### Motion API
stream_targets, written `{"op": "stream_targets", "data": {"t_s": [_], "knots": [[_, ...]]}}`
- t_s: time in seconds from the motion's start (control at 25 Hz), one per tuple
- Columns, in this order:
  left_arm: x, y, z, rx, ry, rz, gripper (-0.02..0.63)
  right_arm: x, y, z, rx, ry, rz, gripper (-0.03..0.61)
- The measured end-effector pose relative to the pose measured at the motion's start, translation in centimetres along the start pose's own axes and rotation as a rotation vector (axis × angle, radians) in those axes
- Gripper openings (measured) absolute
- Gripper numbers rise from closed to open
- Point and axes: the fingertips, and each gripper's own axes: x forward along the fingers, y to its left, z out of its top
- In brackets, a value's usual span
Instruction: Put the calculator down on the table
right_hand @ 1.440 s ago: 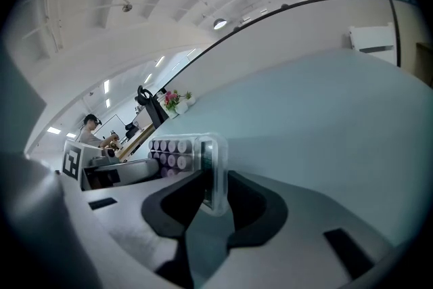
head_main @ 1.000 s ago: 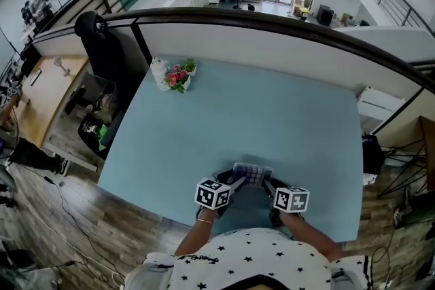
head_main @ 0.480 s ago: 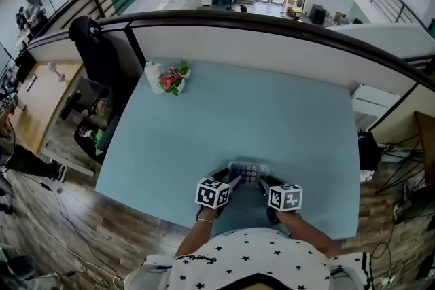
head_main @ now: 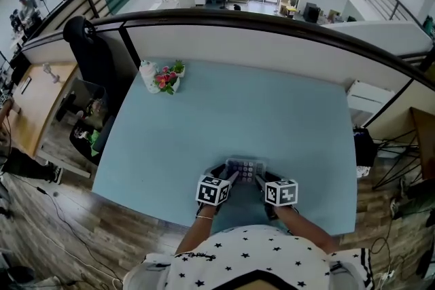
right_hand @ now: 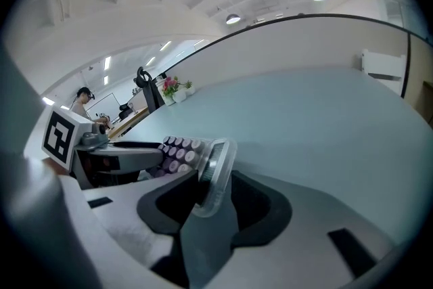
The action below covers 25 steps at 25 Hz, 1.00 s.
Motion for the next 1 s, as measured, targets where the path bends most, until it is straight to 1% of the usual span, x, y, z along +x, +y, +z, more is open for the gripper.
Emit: {"op": "stream_targets", "data": {"t_s": [0.08, 0.16, 0.28, 0.44, 0.6, 0.72, 0.8, 0.84, 1.0], "knots": [[0.0, 0.1, 0.0, 0.021, 0.005, 0.013, 0.236, -0.1, 0.0, 0.0, -0.033, 0.003, -0.01, 0.16], [-0.1, 0.1, 0.0, 0.034, 0.007, 0.014, 0.241, -0.4, -0.2, 0.2, -0.08, -0.01, -0.038, 0.163], [-0.3, 0.3, 0.3, 0.032, -0.013, 0.019, 0.239, -1.0, -1.2, 0.8, -0.091, -0.043, -0.076, 0.17], [-1.8, 0.6, 1.9, 0.012, -0.088, 0.029, 0.239, -2.2, -1.5, 2.2, -0.065, -0.1, -0.076, 0.166], [-3.6, 0.0, 4.2, -0.017, -0.197, -0.002, 0.232, -3.8, -0.5, 4.7, -0.067, -0.198, -0.046, 0.13], [-5.1, -1.1, 6.5, -0.009, -0.283, -0.041, 0.192, -5.4, 0.6, 7.0, -0.072, -0.286, -0.016, 0.07], [-6.1, -2.0, 7.8, 0.013, -0.33, -0.067, 0.147, -6.5, 1.3, 8.4, -0.078, -0.349, 0.0, 0.026], [-6.6, -2.5, 8.4, 0.032, -0.354, -0.08, 0.135, -7.1, 1.7, 9.0, -0.081, -0.377, 0.007, 0.006], [-8.8, -4.9, 11.1, 0.134, -0.482, -0.136, 0.049, -9.3, 2.9, 11.0, -0.081, -0.471, 0.039, -0.005]]}}
